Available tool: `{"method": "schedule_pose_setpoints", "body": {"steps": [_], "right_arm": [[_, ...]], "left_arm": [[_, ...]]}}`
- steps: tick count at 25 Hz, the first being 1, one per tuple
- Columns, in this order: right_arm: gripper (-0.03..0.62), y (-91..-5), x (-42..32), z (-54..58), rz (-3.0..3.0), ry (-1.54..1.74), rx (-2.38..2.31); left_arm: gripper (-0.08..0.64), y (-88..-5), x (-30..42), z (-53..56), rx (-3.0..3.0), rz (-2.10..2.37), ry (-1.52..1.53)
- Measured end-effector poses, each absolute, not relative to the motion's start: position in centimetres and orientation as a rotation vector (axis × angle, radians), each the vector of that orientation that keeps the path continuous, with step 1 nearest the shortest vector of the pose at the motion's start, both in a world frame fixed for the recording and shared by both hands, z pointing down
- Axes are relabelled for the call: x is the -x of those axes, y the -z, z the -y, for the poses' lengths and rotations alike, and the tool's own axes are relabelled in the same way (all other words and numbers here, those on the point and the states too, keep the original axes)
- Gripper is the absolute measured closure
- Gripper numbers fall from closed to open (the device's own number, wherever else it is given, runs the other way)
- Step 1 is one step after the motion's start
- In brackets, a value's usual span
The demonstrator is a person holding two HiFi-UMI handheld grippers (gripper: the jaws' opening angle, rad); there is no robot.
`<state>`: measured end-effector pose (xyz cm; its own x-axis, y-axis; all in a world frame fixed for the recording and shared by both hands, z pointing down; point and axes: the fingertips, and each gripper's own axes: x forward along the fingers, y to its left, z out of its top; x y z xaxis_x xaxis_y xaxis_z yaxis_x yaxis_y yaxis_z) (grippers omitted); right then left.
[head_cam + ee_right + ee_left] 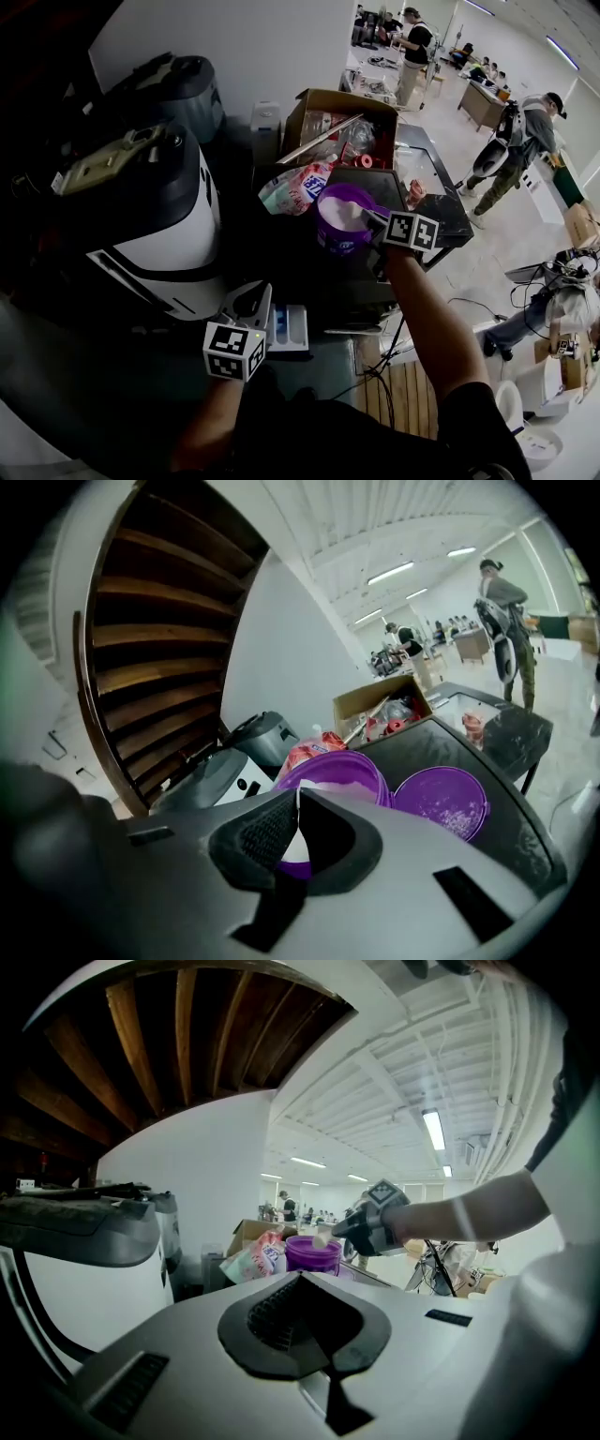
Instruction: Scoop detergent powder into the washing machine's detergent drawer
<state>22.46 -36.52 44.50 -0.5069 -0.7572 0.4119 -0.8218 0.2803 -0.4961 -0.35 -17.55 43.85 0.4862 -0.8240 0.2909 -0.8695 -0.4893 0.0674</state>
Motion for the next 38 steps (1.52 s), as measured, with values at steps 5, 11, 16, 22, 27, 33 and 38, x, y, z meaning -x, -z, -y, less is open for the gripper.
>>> {"method": "schedule_pose_setpoints", "body": {"steps": [5,11,16,22,27,33,38], "right_arm": [[0.572,-44.9,-22.8,36.9,2.491,-1.210,-1.477],[0.572,-42.8,-23.0,36.0,2.589,-1.201,-1.432],[0.572,-40.7,-22.9,33.3,2.652,-1.250,-1.408],[0.572,-38.2,-21.1,29.4,2.725,-1.300,-1.341],[0.572,-38.0,-19.0,26.1,2.763,-1.374,-1.281],[0.572,-39.4,-16.5,22.7,2.731,-1.433,-1.239],[0.572,-41.1,-13.9,20.2,2.750,-1.492,-1.134]], "left_arm": [[0.558,-44.5,0.3,17.1,-2.481,1.499,-0.353],[0.558,-43.2,0.9,16.9,-2.466,1.552,-0.357],[0.558,-42.0,2.2,16.6,-2.484,1.564,-0.337],[0.558,-41.8,3.3,16.3,-2.525,1.517,-0.342],[0.558,-42.7,3.6,15.8,-2.536,1.465,-0.343],[0.558,-43.3,3.7,15.2,-2.547,1.426,-0.345],[0.558,-44.0,4.1,14.6,-2.541,1.413,-0.353]]}}
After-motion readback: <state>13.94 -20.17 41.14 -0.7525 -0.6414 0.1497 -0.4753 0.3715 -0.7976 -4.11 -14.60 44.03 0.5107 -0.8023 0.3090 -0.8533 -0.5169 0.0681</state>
